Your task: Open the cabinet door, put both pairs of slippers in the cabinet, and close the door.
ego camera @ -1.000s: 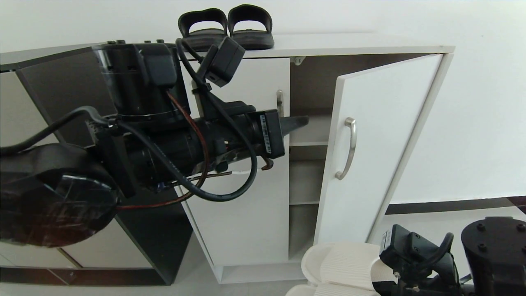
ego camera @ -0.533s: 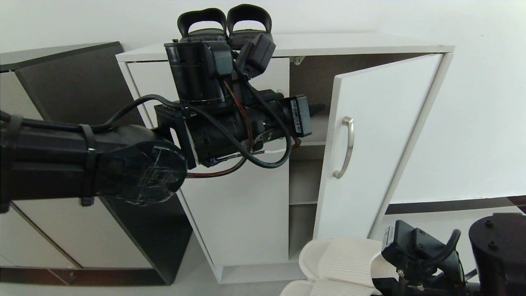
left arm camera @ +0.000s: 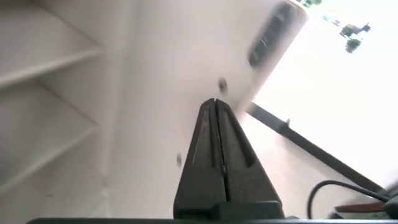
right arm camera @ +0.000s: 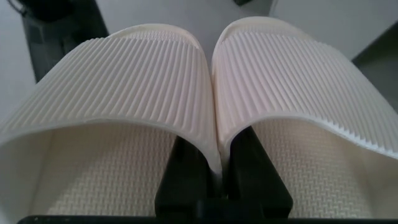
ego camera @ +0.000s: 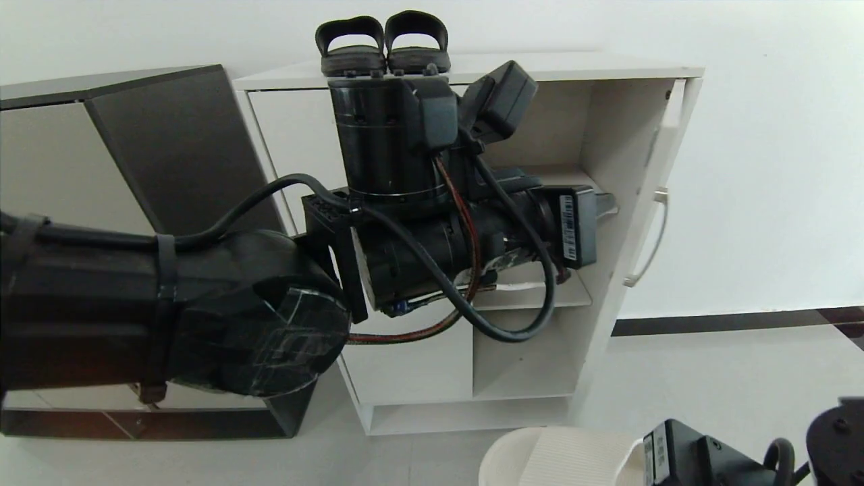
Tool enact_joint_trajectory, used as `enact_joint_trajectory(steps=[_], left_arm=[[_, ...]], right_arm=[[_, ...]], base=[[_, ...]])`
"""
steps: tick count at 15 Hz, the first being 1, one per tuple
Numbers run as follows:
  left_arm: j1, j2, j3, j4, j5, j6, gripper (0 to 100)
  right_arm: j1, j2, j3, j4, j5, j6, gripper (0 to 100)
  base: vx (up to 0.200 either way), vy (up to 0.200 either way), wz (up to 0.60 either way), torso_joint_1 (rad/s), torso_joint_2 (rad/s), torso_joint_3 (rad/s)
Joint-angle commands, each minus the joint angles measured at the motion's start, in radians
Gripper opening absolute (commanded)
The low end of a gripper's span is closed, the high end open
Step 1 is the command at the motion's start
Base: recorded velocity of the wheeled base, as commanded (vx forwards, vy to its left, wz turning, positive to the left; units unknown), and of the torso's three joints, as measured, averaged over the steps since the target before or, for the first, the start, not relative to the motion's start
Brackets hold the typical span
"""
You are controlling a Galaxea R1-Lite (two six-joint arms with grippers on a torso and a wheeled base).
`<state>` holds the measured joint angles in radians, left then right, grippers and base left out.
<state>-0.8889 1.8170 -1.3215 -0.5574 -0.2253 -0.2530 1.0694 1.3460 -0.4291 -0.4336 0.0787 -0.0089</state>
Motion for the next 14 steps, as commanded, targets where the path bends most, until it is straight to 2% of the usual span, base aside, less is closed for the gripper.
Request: enact_joint_trajectory(steps=[1,2,4,5,6,8,9,10,11,12,13,14], left_arm=[[-0.051,0.001,-0.007,-0.001,0.001,0.009,0],[-0.047,0.001,-0.007,-0.004,0.003,0.015,0],[0.024,-0.022,-0.002,-0.009,0.044,0.017,0],[0.067,-0.062,0.013,-0.009,0.084,0.018,0],[0.104,-0.114,0.048,-0.010,0.116,0.020,0],[0.173,-0.266,0.165,-0.007,0.152,0.043,0],[0.211,-0.404,0.286,0.004,0.172,0.063,0],[0.243,-0.533,0.410,0.017,0.192,0.066,0],[0.312,-0.708,0.591,0.068,0.239,0.067,0],[0.392,-0.863,0.752,0.160,0.339,0.078,0],[0.433,-1.012,0.874,0.214,0.414,0.080,0],[0.439,-1.183,0.970,0.257,0.429,0.054,0]], right_arm=[[0.034,-0.025,0.009,-0.002,-0.002,0.000,0],[0.029,-0.022,0.009,-0.005,-0.002,0.001,0],[-0.023,-0.001,-0.016,-0.010,-0.028,0.003,0],[-0.057,0.022,-0.043,-0.011,-0.060,0.009,0],[-0.089,0.042,-0.066,-0.014,-0.080,0.017,0],[-0.132,0.081,-0.092,-0.042,-0.085,0.035,0],[-0.135,0.101,-0.092,-0.070,-0.088,0.033,0],[-0.135,0.108,-0.089,-0.085,-0.089,0.033,0],[-0.134,0.110,-0.083,-0.086,-0.089,0.032,0],[-0.134,0.108,-0.083,-0.088,-0.089,0.032,0],[-0.134,0.107,-0.082,-0.088,-0.089,0.030,0],[-0.134,0.104,-0.082,-0.088,-0.089,0.029,0]], base=[[-0.200,0.000,0.00,0.002,0.00,0.007],[-0.200,0.000,0.00,0.002,0.00,0.002],[0.000,0.000,0.00,0.000,0.00,0.000],[0.000,0.000,0.00,0.000,0.00,0.000],[0.000,0.000,0.00,0.000,0.00,0.000],[0.000,0.000,0.00,0.000,0.00,0.000],[0.000,0.000,0.00,0.000,0.00,0.000],[0.000,0.000,0.00,0.000,0.00,0.000],[0.000,0.000,0.00,0.000,0.00,0.000],[0.000,0.000,0.00,0.000,0.00,0.000],[0.000,0.000,0.00,0.000,0.00,0.000],[0.000,0.000,0.00,0.000,0.00,0.000]])
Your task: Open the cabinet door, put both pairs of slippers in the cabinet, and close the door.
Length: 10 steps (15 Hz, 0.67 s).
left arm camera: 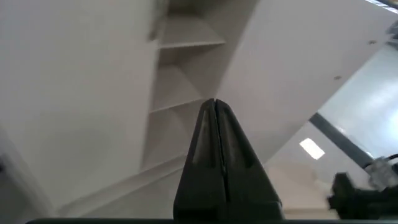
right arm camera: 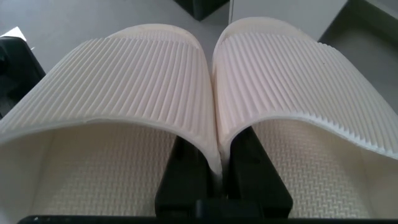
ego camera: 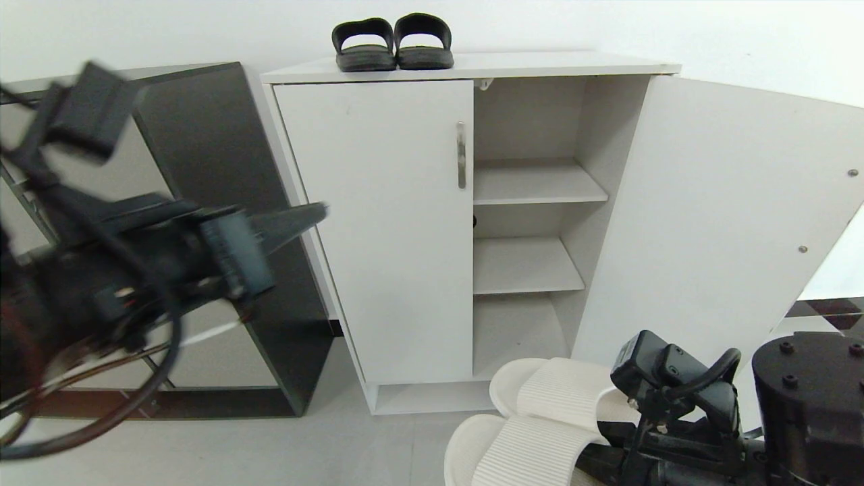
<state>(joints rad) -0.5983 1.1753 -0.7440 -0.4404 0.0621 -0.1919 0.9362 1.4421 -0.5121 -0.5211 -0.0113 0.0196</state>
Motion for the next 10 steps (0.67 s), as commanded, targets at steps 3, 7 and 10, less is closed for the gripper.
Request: enact_joint_trajectory(steps=[3,7,10], left_arm=[[0.353,-0.872,0.468,0.413,0.142,-0.015,0],[0.634,-1.117,0.555,0.675,0.203,0.060,0],[0.620,-1.134,0.696,0.509,0.331,0.083,0]], right_arm=[[-0.002,0.006,0.001,0.000,0.001,-0.001,0],[-0.002,0.006,0.003,0.000,-0.001,-0.004,0],[0.000,0.006,0.012,0.000,0.001,-0.004,0]], base=[[0.000,0.000,0.00,0.000,0.00,0.000],[0.000,0.000,0.00,0.000,0.00,0.000],[0.000,0.000,0.00,0.000,0.00,0.000]])
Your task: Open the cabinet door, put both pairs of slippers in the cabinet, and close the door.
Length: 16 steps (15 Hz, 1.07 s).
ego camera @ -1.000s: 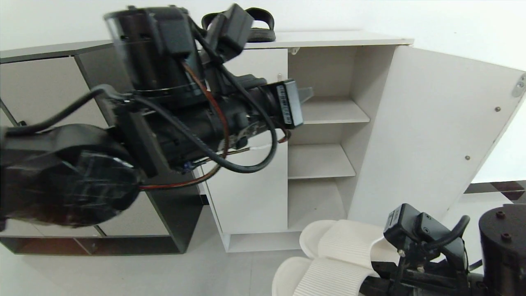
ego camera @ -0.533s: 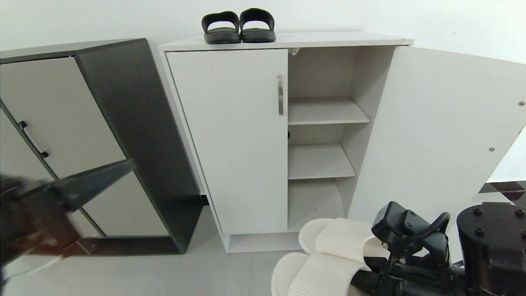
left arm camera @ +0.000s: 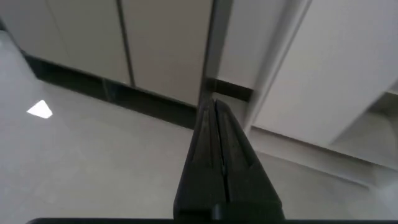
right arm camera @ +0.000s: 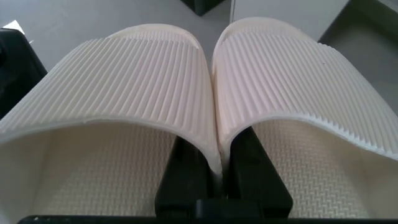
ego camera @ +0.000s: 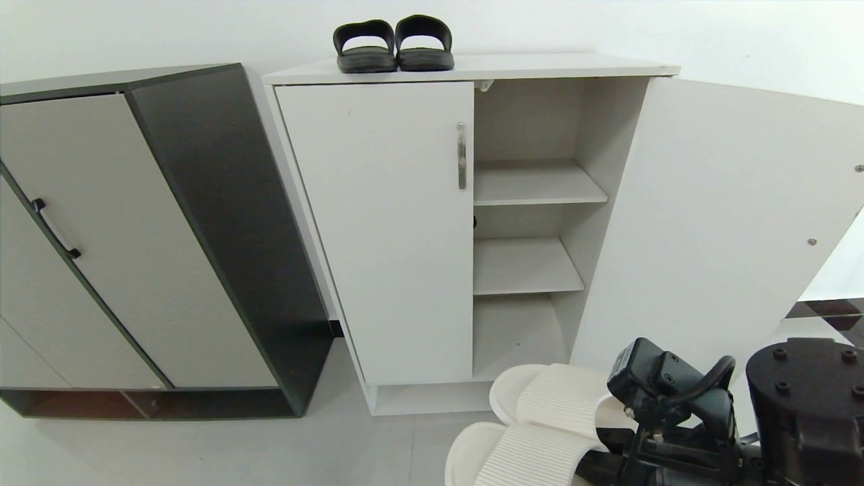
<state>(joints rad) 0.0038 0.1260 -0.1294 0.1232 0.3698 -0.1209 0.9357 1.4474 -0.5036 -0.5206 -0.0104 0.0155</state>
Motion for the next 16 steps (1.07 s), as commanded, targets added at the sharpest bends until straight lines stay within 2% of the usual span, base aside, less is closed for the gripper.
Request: enact_joint_trajectory(steps=[1,2,3,4,5,6,7,8,10,13,14,16], left_arm=[[-0.005,-0.126,0.123,-0.143,-0.038,0.095,0],[-0.005,-0.124,0.129,-0.168,-0.207,0.127,0],[-0.005,-0.124,0.129,-0.126,-0.367,0.133,0],[-0.005,-0.124,0.129,-0.116,-0.420,0.170,0],[-0.005,-0.124,0.129,-0.122,-0.430,0.210,0],[-0.005,-0.123,0.129,-0.122,-0.434,0.201,0],[-0.005,-0.123,0.129,-0.122,-0.428,0.141,0],[-0.005,-0.123,0.129,-0.120,-0.430,0.141,0],[-0.005,-0.123,0.128,-0.119,-0.450,0.179,0],[-0.005,-0.123,0.129,-0.123,-0.456,0.213,0],[-0.005,-0.123,0.129,-0.122,-0.454,0.213,0],[-0.005,-0.123,0.129,-0.122,-0.450,0.179,0]], right_arm=[[0.000,0.001,0.005,-0.001,0.000,0.000,0],[0.000,0.001,0.005,-0.001,0.001,0.000,0],[0.000,0.001,0.007,-0.001,0.001,0.000,0],[0.000,0.001,0.005,-0.002,0.001,0.000,0],[0.000,-0.001,0.008,-0.009,0.001,-0.002,0],[0.000,0.001,0.010,-0.015,0.000,0.000,0],[0.000,0.005,0.011,-0.024,0.000,0.000,0],[0.000,0.007,0.013,-0.025,0.001,0.000,0],[0.000,0.007,0.010,-0.025,0.001,-0.002,0],[0.005,0.008,0.013,-0.025,-0.002,-0.002,0],[0.005,0.008,0.019,-0.025,0.000,-0.005,0],[0.008,0.019,0.023,-0.027,-0.019,-0.060,0]], base=[[0.000,0.000,0.00,0.000,0.00,0.000],[0.000,0.000,0.00,0.000,0.00,0.000],[0.000,0.000,0.00,0.000,0.00,0.000],[0.000,0.000,0.00,0.000,0.00,0.000],[0.000,0.000,0.00,0.000,0.00,0.000],[0.000,0.000,0.00,0.000,0.00,0.000],[0.000,0.000,0.00,0.000,0.00,0.000],[0.000,0.000,0.00,0.000,0.00,0.000],[0.000,0.000,0.00,0.000,0.00,0.000],[0.000,0.000,0.00,0.000,0.00,0.000],[0.000,0.000,0.00,0.000,0.00,0.000],[0.000,0.000,0.00,0.000,0.00,0.000]])
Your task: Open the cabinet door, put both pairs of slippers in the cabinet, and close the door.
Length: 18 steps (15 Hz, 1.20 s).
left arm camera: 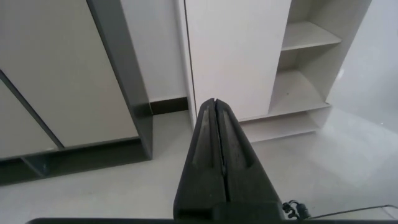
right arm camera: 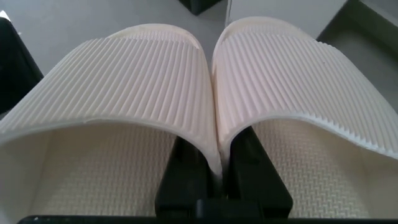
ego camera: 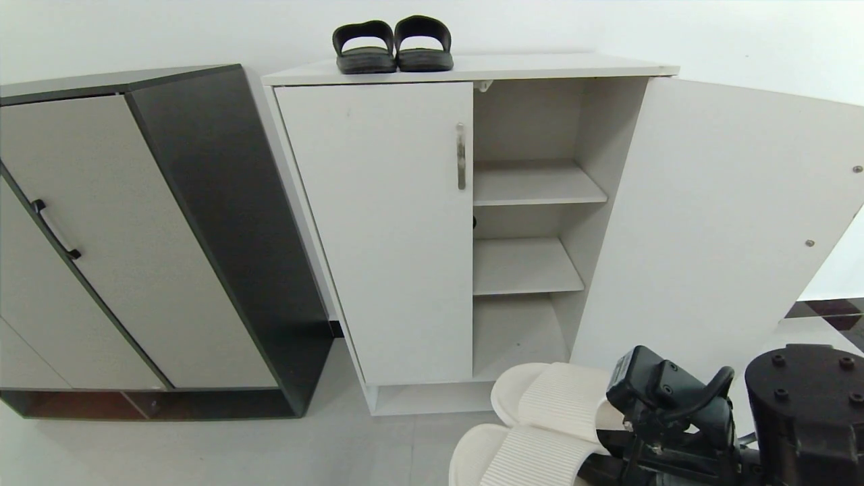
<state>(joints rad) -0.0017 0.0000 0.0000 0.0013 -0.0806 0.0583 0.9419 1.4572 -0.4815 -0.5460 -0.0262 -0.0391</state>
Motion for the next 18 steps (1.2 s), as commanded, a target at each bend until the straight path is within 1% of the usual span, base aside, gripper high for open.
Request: enact_joint_trajectory(steps=[1,2,3,4,5,6,8,10,12,15,16,17,18], left_arm=[[0.000,0.003,0.000,0.000,0.001,-0.006,0],[0.000,0.003,0.000,0.000,0.001,-0.006,0],[0.000,0.003,0.000,0.000,0.001,-0.005,0],[0.000,0.003,0.000,0.000,0.001,-0.005,0],[0.000,0.003,0.000,0.000,0.001,-0.005,0],[0.000,0.003,0.000,0.000,0.001,-0.005,0],[0.000,0.003,0.000,0.000,0.001,-0.005,0],[0.000,0.003,0.000,0.000,0.001,-0.003,0],[0.000,0.003,0.000,0.000,0.001,-0.005,0],[0.000,0.003,0.000,0.000,0.001,-0.006,0],[0.000,0.003,0.000,0.000,0.001,-0.006,0],[0.000,0.003,0.000,0.000,0.001,-0.006,0],[0.000,0.003,0.000,0.000,0.001,-0.006,0]], right_arm=[[0.000,0.041,-0.012,-0.014,-0.044,-0.001,0],[0.003,0.081,-0.029,-0.061,-0.103,0.027,0],[0.018,0.132,-0.063,-0.124,-0.182,0.074,0],[0.037,0.196,-0.114,-0.172,-0.310,0.137,0],[0.040,0.258,-0.167,-0.183,-0.409,0.180,0],[0.040,0.307,-0.216,-0.183,-0.475,0.203,0],[0.020,0.400,-0.313,-0.184,-0.606,0.251,0],[-0.003,0.457,-0.361,-0.183,-0.640,0.283,0],[-0.023,0.500,-0.385,-0.184,-0.646,0.303,0],[-0.078,0.591,-0.440,-0.186,-0.647,0.308,0],[-0.110,0.627,-0.474,-0.186,-0.653,0.306,0],[-0.127,0.660,-0.506,-0.184,-0.669,0.303,0],[-0.130,0.663,-0.509,-0.186,-0.669,0.303,0]], base=[[0.000,0.000,0.00,0.000,0.00,0.000],[0.000,0.000,0.00,0.000,0.00,0.000],[0.000,0.000,0.00,0.000,0.00,0.000],[0.000,0.000,0.00,0.000,0.00,0.000],[0.000,0.000,0.00,0.000,0.00,0.000],[0.000,0.000,0.00,0.000,0.00,0.000],[0.000,-0.200,0.00,0.000,0.00,0.005],[0.000,-0.200,0.00,0.005,0.00,0.000],[0.000,-0.200,0.00,0.007,0.00,0.000],[0.000,0.000,0.00,0.000,0.00,0.000],[0.000,0.000,0.00,0.000,0.00,0.000],[0.000,0.000,0.00,0.000,0.00,0.000],[0.000,0.000,0.00,0.000,0.00,0.000]])
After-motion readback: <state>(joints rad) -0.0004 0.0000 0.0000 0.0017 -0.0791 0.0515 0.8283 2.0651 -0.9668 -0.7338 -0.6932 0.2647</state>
